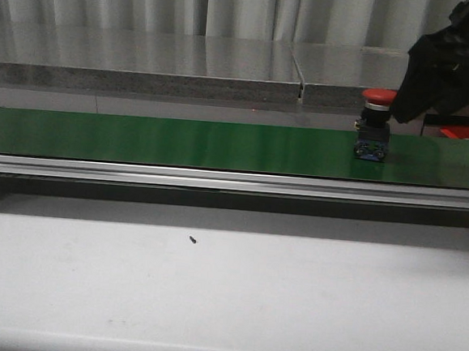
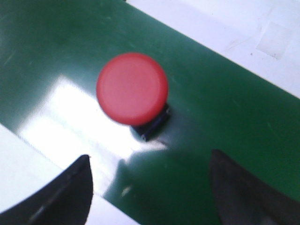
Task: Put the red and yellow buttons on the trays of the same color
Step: 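Grasp the red button at the conveyor end with the right gripper, then lower the red button into the red tray and open the right gripper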
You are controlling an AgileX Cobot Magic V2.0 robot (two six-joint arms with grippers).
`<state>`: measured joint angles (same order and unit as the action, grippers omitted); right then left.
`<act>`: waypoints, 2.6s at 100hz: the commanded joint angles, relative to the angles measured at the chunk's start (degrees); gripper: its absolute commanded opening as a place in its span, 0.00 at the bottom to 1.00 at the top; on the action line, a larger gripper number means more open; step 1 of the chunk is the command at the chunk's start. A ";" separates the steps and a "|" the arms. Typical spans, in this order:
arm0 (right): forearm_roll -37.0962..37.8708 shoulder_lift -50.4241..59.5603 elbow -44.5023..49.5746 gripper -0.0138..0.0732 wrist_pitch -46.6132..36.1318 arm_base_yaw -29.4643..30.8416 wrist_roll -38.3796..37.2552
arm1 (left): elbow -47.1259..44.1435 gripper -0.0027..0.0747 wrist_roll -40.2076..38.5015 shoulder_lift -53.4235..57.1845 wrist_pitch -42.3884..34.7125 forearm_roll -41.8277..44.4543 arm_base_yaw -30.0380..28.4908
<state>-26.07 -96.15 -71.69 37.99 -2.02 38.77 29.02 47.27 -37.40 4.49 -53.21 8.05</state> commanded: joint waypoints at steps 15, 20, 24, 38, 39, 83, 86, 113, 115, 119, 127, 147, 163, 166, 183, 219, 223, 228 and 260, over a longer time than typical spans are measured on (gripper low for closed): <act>-2.47 -2.66 -7.33 0.76 -0.97 -0.09 0.82 | 1.50 0.01 -0.30 -0.19 -2.96 -0.77 0.37; -2.53 -3.62 -8.14 0.76 -0.92 -0.09 0.82 | 1.50 0.01 -0.30 -0.19 -2.96 -0.77 0.37; -2.72 -4.37 -8.72 0.75 -0.92 -0.09 0.82 | 1.50 0.01 -0.30 -0.19 -2.96 -0.77 0.37; -3.49 -6.02 -9.82 0.63 -0.68 -0.09 0.76 | 1.50 0.01 -0.30 -0.19 -2.96 -0.77 0.37; -3.54 -6.00 -9.88 0.62 -0.68 -0.09 0.76 | 1.50 0.01 -0.30 -0.19 -2.96 -0.77 0.37; -3.56 -6.82 -18.33 0.33 0.67 6.55 -4.24 | 1.50 0.01 -0.30 -0.19 -2.96 -0.77 0.37; -3.56 -7.44 -19.68 0.33 0.83 8.05 -4.50 | 1.50 0.01 -0.30 -0.19 -2.96 -0.77 0.37; -3.88 -17.31 -34.20 0.33 0.91 18.90 -8.50 | 1.50 0.01 -0.30 -0.19 -2.96 -0.77 0.37; -3.98 -18.28 -35.31 0.33 0.91 19.40 -8.63 | 1.50 0.01 -0.30 -0.19 -2.96 -0.77 0.37; -4.03 -20.24 -37.41 0.33 0.91 20.22 -8.85 | 1.50 0.01 -0.30 -0.19 -2.96 -0.77 0.37; -4.03 -23.78 -41.09 0.33 0.88 21.06 -9.02 | 1.50 0.01 -0.30 -0.19 -2.96 -0.77 0.37; -4.03 -31.82 -49.53 0.33 0.63 21.28 -9.58 | 1.50 0.01 -0.30 -0.19 -2.96 -0.77 0.37; -4.03 -36.75 -53.46 0.33 0.87 21.48 -10.89 | 1.50 0.01 -0.30 -0.19 -2.96 -0.77 0.37; -4.03 -37.49 -54.17 0.33 1.14 21.53 -10.96 | 1.50 0.01 -0.30 -0.19 -2.96 -0.77 0.37; -4.03 -39.63 -54.83 0.33 1.10 21.75 -11.18 | 1.50 0.01 -0.30 -0.19 -2.96 -0.77 0.37; -4.03 -39.50 -56.72 0.86 2.50 21.75 -11.18 | 1.50 0.01 -0.30 -0.19 -2.96 -0.77 0.37; -4.03 -39.12 -57.54 0.88 3.62 21.75 -11.18 | 1.50 0.01 -0.30 -0.19 -2.96 -0.77 0.37; -4.03 -38.46 -58.59 0.88 5.19 21.75 -11.18 | 1.50 0.01 -0.30 -0.19 -2.96 -0.77 0.37; -3.98 -28.57 -59.34 0.87 15.77 20.17 -9.96 | 1.50 0.01 -0.30 -0.19 -2.96 -0.77 0.37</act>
<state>-28.43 -131.97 -128.95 51.95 18.94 27.94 29.02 47.27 -37.40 4.39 -53.21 8.05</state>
